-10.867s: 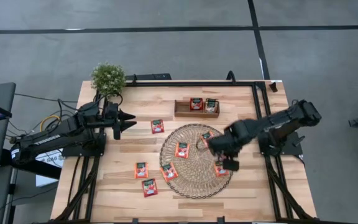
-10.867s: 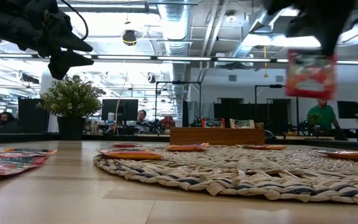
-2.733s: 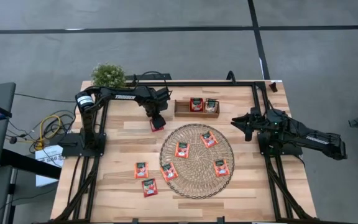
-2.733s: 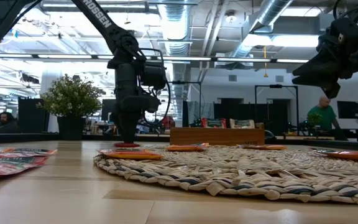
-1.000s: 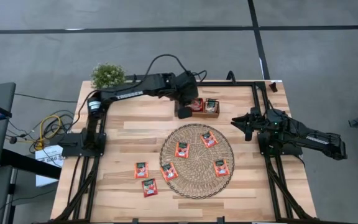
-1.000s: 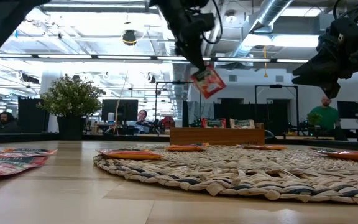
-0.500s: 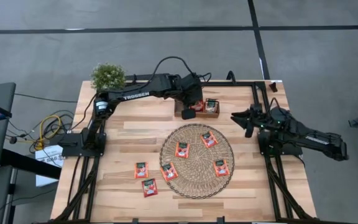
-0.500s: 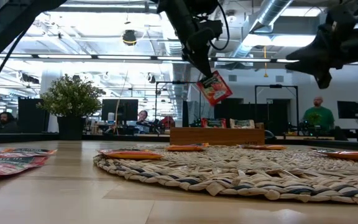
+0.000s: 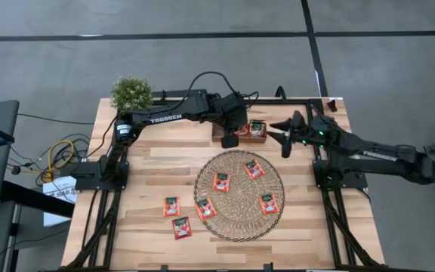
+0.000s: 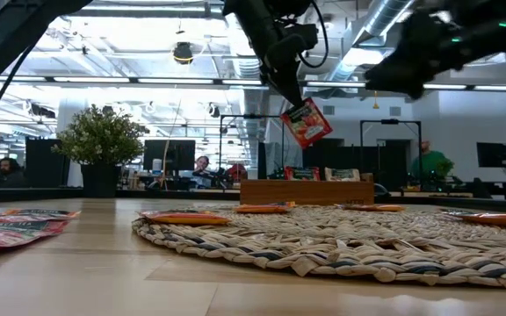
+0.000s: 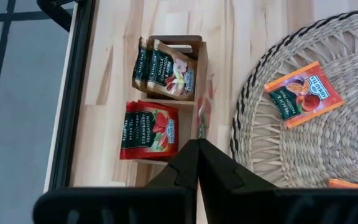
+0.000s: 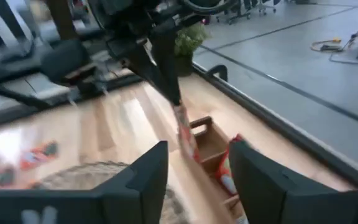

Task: Pick & Place Tea
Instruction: Put the top red tea bag into the middle section of the wooden organizer

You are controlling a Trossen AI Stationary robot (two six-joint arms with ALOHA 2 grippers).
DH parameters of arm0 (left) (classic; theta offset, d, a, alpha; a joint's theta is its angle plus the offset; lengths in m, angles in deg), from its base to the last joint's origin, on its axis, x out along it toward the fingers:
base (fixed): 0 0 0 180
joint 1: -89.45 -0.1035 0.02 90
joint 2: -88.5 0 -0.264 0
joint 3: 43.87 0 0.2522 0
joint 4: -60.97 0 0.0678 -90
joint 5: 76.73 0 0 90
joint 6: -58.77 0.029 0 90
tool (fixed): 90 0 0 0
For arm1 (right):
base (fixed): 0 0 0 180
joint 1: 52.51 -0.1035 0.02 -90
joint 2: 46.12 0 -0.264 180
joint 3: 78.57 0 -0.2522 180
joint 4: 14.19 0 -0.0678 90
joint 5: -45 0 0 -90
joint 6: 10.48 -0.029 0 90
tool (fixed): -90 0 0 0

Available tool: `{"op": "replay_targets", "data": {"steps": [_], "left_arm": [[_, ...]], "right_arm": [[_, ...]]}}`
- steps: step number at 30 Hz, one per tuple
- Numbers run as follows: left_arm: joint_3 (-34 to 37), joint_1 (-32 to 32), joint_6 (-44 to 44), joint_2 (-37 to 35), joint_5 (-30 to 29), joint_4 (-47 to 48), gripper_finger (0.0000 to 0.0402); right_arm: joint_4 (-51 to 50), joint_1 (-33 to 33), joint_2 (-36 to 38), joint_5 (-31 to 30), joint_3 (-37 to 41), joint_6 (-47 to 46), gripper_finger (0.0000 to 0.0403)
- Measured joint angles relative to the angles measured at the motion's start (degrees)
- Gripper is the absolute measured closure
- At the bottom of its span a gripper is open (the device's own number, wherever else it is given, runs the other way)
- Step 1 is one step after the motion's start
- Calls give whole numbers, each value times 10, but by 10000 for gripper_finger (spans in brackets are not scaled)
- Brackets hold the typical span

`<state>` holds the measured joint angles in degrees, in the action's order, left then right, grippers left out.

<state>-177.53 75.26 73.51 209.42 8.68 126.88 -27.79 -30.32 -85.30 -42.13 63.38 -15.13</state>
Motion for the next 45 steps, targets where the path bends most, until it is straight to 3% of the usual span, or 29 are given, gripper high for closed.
{"op": "replay_targets", "data": {"steps": [8,15,21,35,45], "left_arm": [[0,0,-1,0,-2,0,401],[0,0,-1,0,-15,0,401],[0,0,3,0,-17,0,401],[0,-1,9,0,-11,-17,401],[0,-1,9,0,1,-17,401]], "right_arm": [[-3,34,-188,29,-117,96,205],[-21,57,-274,113,-187,112,209],[-39,61,-304,153,-211,113,210],[-40,54,-340,153,-213,112,219],[-18,52,-340,153,-213,111,248]]}}
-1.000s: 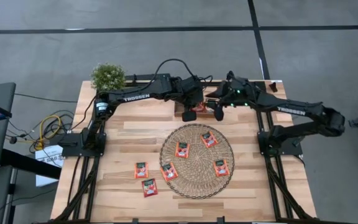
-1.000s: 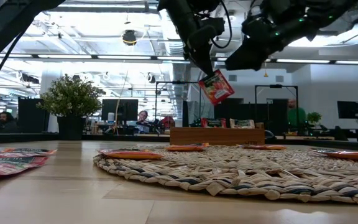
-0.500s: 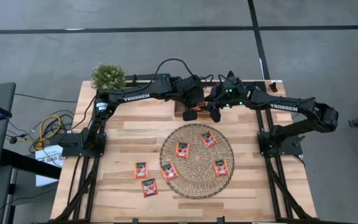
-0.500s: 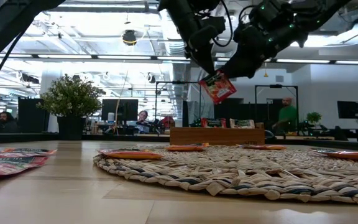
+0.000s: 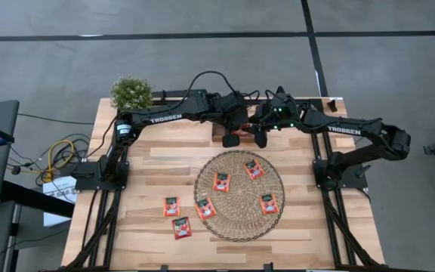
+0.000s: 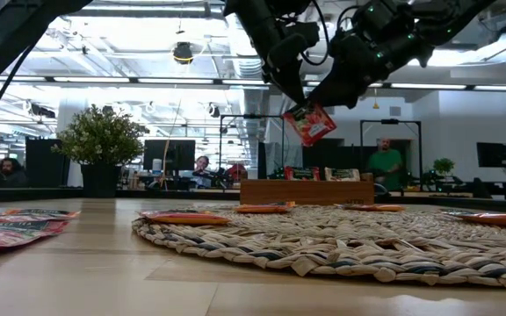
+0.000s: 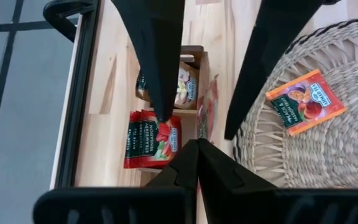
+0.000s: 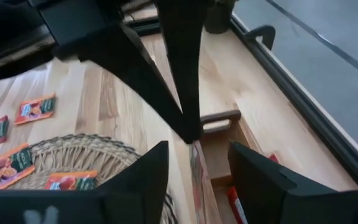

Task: Pick & Place Tea
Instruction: Put the top red tea bag into the middle section of the wooden organizer

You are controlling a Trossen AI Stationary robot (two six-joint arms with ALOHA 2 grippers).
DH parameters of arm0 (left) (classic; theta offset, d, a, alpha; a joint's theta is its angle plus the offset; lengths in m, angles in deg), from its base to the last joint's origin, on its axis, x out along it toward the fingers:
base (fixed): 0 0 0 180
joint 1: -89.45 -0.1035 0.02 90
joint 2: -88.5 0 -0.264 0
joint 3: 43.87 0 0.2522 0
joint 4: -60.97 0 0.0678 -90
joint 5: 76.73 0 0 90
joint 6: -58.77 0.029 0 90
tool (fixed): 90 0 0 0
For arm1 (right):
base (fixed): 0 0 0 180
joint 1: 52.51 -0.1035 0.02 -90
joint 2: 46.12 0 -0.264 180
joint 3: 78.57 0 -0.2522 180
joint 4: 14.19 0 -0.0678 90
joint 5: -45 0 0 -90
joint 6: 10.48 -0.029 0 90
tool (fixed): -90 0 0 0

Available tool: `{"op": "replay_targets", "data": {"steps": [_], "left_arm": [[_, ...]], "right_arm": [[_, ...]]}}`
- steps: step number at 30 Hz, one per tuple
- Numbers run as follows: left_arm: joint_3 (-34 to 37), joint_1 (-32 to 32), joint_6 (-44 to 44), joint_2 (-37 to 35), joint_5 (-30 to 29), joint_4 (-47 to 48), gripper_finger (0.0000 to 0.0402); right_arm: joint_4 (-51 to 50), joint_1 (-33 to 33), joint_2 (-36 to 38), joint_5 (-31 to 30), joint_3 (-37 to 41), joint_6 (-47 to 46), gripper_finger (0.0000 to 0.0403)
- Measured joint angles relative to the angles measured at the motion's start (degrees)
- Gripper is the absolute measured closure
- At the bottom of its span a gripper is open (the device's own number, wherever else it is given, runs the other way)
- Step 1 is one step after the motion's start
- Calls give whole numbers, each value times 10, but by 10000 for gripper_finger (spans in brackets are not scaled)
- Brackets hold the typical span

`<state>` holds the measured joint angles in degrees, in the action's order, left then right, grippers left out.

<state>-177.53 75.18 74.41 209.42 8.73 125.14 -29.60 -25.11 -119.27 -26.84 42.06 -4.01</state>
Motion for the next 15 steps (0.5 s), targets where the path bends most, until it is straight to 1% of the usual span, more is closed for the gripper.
{"op": "replay_targets", "data": {"steps": [8,12,15], "left_arm": [[0,0,0,0,0,-10,401],[0,0,0,0,1,-10,401],[0,0,0,0,1,-10,401]], "right_arm": [[3,0,0,0,0,-5,307],[3,0,0,0,0,-4,348],[3,0,0,0,0,1,388]]}}
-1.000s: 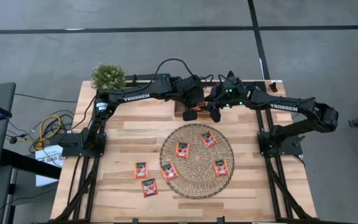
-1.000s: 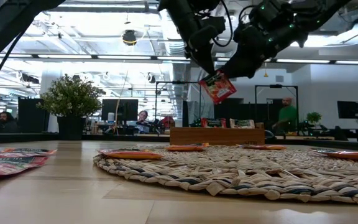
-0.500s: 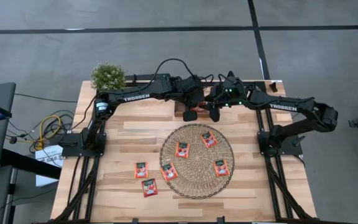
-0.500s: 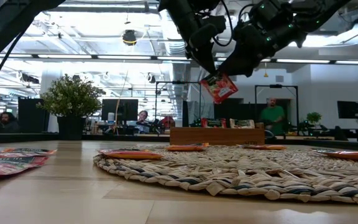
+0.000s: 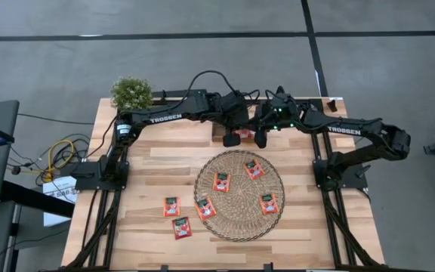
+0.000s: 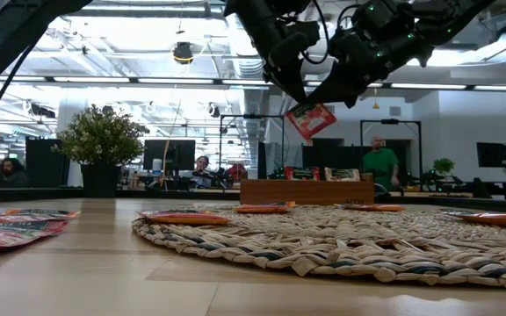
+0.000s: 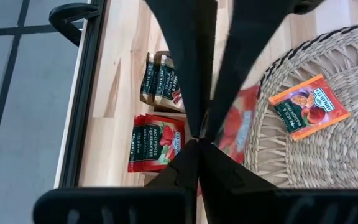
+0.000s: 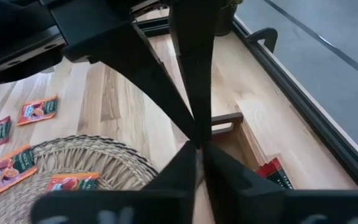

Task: Pick & Place Tea
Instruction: Put the top red tea bag into the middle section of the wooden organizer

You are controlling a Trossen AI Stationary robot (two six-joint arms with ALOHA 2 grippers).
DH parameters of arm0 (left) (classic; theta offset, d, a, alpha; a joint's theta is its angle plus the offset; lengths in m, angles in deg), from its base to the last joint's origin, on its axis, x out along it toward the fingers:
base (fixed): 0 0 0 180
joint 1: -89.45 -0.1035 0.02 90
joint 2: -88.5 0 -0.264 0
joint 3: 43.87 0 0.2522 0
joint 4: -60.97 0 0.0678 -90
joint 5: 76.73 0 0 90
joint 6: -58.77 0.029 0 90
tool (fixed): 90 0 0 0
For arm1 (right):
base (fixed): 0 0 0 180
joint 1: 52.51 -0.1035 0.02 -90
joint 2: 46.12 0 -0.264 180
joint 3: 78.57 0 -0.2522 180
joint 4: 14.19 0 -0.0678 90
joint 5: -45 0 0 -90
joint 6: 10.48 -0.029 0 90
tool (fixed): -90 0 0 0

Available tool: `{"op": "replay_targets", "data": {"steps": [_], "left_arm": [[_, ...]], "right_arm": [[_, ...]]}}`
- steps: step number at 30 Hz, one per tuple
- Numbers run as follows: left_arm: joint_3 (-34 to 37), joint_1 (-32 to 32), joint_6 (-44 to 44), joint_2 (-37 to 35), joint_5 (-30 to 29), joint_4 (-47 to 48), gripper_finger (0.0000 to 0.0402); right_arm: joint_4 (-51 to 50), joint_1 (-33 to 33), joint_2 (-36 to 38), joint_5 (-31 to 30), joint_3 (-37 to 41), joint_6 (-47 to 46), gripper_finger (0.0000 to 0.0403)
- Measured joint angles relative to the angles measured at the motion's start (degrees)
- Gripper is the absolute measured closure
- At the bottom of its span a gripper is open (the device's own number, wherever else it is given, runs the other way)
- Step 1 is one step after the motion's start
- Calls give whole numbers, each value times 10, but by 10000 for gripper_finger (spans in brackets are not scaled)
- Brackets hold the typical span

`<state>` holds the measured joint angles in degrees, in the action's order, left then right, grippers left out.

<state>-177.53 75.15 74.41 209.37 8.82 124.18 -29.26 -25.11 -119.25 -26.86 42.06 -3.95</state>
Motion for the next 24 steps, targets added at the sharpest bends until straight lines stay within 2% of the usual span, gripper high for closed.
{"op": "replay_targets", "data": {"steps": [16,24], "left_arm": [[0,0,2,0,-11,-10,399],[0,1,2,0,-31,-15,351]], "right_arm": [[2,0,0,-34,0,-5,403],[0,0,0,-55,0,-12,403]]}}
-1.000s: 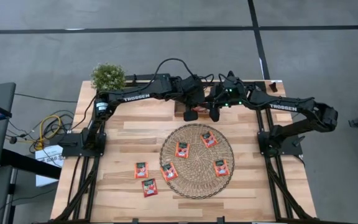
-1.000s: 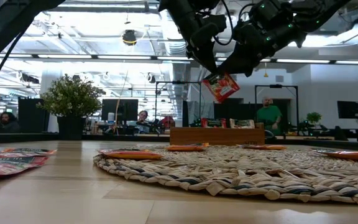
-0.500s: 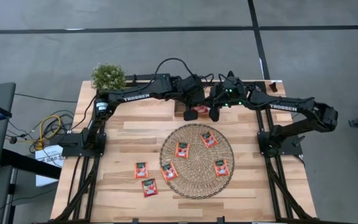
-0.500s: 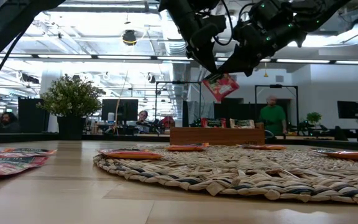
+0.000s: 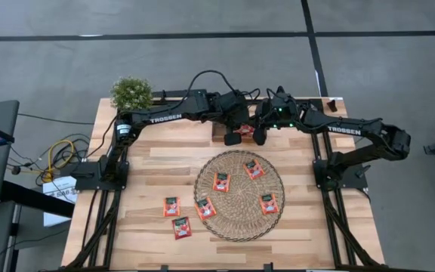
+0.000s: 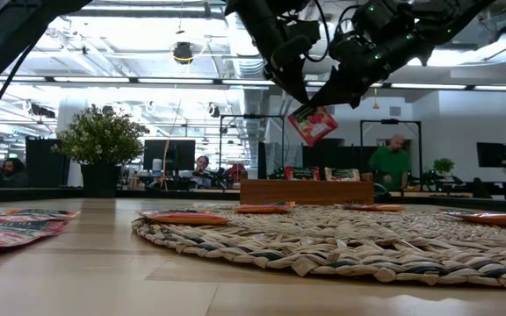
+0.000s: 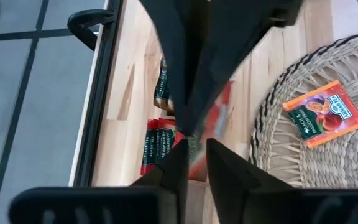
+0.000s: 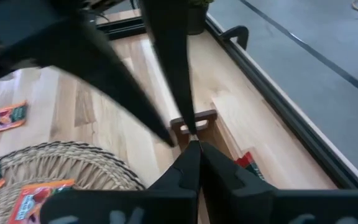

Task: Pick & Place Tea
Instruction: Put the top red tea bag into the middle section of the wooden organizer

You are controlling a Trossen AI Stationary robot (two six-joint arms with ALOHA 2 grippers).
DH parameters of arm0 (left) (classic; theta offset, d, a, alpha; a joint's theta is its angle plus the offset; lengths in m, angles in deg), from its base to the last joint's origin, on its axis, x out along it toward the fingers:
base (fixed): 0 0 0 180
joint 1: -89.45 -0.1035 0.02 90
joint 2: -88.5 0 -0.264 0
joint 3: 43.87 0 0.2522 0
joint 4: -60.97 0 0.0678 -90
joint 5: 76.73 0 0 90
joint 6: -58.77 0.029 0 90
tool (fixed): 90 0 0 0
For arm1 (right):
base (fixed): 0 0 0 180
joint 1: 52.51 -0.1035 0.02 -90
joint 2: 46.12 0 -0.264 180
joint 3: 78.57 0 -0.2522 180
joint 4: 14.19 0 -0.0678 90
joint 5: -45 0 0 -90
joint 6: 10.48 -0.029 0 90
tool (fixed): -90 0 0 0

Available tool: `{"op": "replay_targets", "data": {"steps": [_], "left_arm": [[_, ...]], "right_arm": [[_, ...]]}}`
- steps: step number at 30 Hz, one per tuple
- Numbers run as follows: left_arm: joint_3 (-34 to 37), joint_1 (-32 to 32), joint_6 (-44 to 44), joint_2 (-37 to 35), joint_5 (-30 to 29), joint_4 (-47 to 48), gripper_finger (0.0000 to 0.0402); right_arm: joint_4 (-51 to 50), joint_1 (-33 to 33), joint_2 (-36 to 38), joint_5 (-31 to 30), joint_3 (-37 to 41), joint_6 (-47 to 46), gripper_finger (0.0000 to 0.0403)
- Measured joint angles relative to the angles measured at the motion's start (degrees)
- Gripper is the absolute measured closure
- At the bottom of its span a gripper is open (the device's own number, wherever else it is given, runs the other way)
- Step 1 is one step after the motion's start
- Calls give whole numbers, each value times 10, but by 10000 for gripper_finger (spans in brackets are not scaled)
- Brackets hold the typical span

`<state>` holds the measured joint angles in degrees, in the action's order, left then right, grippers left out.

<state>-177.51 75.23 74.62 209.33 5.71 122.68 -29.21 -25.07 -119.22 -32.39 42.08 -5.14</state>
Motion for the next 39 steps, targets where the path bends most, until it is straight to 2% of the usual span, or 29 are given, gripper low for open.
{"op": "replay_targets", "data": {"steps": [6,12,17,20,27,31,39], "left_arm": [[0,0,0,-3,-16,13,288],[0,-7,-35,-33,-38,111,250],[0,-27,-94,-54,-37,197,245],[0,-36,-114,-59,-25,219,245],[0,-38,-123,-62,-5,213,245],[0,-38,-124,-62,2,209,245],[0,-45,-131,-62,35,209,245]], "right_arm": [[0,2,0,-25,0,-16,403],[21,16,-47,-27,0,-64,403],[90,17,-109,-30,1,-90,403],[108,17,-130,-66,1,-98,403],[131,15,-153,-128,1,-100,403],[194,9,-161,-130,20,-105,403],[186,4,-163,-146,33,-96,403]]}}
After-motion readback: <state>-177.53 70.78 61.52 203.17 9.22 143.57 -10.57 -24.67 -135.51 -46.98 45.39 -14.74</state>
